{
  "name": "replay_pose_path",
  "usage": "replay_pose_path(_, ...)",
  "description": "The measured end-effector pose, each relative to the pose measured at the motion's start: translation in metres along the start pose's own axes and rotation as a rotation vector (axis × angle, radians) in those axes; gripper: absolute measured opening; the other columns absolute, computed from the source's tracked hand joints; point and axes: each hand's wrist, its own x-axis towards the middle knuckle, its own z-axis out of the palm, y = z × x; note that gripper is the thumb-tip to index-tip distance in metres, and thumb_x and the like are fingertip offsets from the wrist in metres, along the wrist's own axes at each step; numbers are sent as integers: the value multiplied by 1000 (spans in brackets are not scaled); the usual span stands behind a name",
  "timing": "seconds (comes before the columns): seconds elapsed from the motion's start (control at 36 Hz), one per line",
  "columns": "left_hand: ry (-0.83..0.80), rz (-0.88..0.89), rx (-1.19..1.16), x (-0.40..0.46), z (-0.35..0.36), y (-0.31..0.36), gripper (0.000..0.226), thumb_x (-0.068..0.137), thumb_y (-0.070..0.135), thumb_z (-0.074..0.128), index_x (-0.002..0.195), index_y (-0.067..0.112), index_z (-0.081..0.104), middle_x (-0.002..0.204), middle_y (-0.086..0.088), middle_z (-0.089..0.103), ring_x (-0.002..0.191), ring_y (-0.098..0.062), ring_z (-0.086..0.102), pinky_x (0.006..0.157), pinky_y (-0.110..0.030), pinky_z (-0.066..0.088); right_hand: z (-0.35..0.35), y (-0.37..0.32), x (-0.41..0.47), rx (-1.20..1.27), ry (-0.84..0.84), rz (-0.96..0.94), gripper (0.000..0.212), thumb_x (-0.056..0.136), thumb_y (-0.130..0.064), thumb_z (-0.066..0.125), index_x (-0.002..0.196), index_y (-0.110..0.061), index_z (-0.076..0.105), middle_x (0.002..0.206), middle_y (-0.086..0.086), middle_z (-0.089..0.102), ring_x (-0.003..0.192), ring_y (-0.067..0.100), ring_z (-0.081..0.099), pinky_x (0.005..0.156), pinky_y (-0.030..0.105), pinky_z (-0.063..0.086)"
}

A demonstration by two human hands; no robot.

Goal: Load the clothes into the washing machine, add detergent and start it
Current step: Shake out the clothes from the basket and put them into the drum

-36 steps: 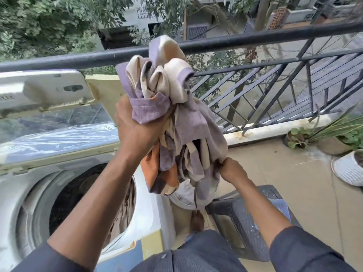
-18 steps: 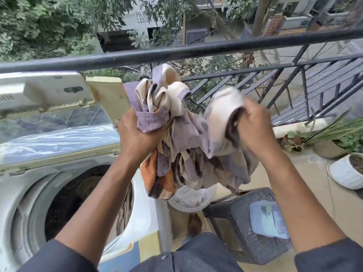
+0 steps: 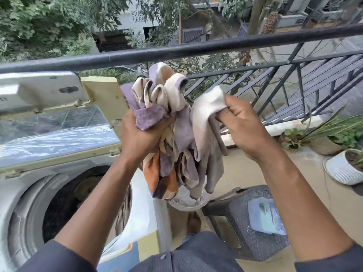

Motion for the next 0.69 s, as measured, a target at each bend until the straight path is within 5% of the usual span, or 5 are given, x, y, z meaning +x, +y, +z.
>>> replay_pose_path(0.14,-332,40,-17,-1,-4,10,24,73,34,95,80,28,72,80,20,72,79,5,66,74,-16,54,30,-6,11,-45,-23,-51,34,106,-26,51,135,-15,66,122,-3,71,116,16,66,104,47,54)
replay_pose_path(0.22,-484,169,112,-3,-4,14,36,71,33,98,76,31,62,76,27,64,76,11,60,73,-9,47,40,-11,16,-93,-1,-115,35,106,-21,52,136,-9,65,131,2,68,126,15,62,114,43,47)
replay_pose_path(0.33,-236,112,307,-11,6,6,52,57,72,88,77,29,68,78,10,67,78,-11,66,68,-32,52,52,-12,21,-151,-23,-163,41,103,-25,52,136,-4,64,140,10,63,135,24,56,118,47,42)
replay_pose_path(0.53,54,33,132,-15,16,0,15,73,38,79,74,38,64,73,17,67,70,4,64,69,-39,58,35,1,16,56,-234,-179,34,104,-6,56,136,-3,65,147,13,59,145,27,47,122,49,37)
replay_pose_path(0.69,123,38,17,-6,11,1,18,77,38,83,78,48,68,81,12,70,80,-9,68,77,-48,61,15,75,5,-259,135,83,61,88,7,59,136,-32,58,128,-8,65,121,10,61,99,36,53)
